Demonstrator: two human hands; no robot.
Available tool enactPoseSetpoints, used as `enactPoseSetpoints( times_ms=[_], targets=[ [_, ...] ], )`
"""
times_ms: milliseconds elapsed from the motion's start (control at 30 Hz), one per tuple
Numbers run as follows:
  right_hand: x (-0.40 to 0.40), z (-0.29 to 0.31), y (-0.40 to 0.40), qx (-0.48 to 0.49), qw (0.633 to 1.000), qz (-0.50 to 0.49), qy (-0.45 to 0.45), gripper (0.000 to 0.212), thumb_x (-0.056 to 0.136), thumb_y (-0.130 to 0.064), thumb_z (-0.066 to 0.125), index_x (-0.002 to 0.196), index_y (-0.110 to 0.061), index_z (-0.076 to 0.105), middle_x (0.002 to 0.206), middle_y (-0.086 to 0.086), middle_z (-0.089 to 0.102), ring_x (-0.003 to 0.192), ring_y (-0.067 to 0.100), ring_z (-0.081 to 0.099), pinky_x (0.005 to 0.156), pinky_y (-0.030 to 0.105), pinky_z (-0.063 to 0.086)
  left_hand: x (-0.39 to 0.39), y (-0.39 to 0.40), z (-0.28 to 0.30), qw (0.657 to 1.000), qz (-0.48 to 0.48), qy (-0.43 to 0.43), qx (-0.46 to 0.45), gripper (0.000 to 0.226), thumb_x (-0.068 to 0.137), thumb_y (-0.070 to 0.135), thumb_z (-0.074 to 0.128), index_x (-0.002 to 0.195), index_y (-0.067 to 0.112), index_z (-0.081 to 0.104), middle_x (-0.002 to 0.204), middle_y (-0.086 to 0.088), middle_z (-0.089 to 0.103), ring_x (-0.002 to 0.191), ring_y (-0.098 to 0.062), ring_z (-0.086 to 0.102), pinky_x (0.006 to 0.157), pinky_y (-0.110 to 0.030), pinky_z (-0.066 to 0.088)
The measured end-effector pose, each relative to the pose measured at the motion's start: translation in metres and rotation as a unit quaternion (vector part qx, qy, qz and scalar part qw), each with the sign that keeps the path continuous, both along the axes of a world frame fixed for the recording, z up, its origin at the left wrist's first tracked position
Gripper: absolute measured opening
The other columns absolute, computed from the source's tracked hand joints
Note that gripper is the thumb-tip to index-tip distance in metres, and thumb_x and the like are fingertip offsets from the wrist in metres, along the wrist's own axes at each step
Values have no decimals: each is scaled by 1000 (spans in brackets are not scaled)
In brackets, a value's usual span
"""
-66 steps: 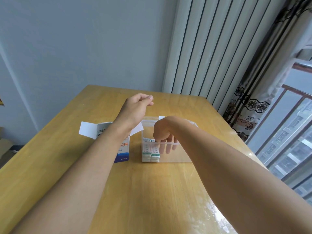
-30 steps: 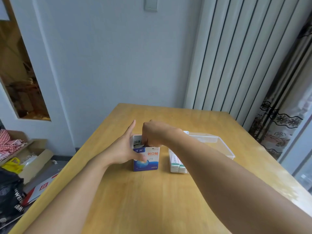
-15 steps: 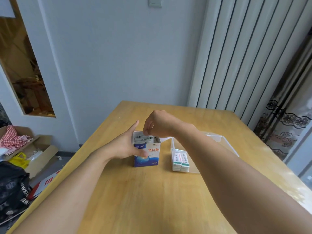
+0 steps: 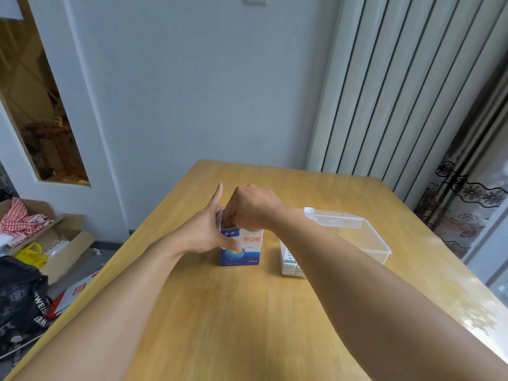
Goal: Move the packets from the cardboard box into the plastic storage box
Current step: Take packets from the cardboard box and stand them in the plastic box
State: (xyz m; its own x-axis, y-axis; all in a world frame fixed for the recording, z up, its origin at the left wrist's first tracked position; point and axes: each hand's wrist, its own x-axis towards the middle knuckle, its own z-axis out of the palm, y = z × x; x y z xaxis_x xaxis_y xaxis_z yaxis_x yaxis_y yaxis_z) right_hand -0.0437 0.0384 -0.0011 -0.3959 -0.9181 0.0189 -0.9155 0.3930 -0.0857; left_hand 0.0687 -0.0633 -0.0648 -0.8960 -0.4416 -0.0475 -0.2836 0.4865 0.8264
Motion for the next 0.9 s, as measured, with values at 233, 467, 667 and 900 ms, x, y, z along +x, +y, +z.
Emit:
enactPoseSetpoints(
  times_ms=[233,467,667,900],
  targets=[
    [-4,6,4,38,999,3,33,22,96,-23,66,116,-13,68,101,6,71,83,22,69,57,29,53,-3,-2,0,1000,-17,2,6,153,66,15,95,148,50,-30,128,27,62,109,0,67,99,-30,52],
    [2,1,-1,32,996,-1,84,24,95,-27,65,116,-16,68,99,1,71,80,19,67,65,30,59,-2,-2,-3,1000,-22,9,3,154,66,15,94,148,50,-31,132,24,60,113,-3,65,101,-31,52],
    [-13,13,13,-64,998,-12,-13,25,91,-29,70,115,-31,76,111,-6,75,97,17,65,71,36,60,-5,-5,-3,1000,-23,-9,11,154,65,14,95,150,46,-29,130,23,61,111,0,65,101,-28,52],
    [-20,14,15,-99,994,13,-46,19,94,-21,69,113,-19,73,103,0,70,92,21,60,71,31,50,-7,-10,-3,998,-46,14,-41,111,50,64,92,145,49,38,139,20,53,130,-3,52,112,-38,44]
  ],
)
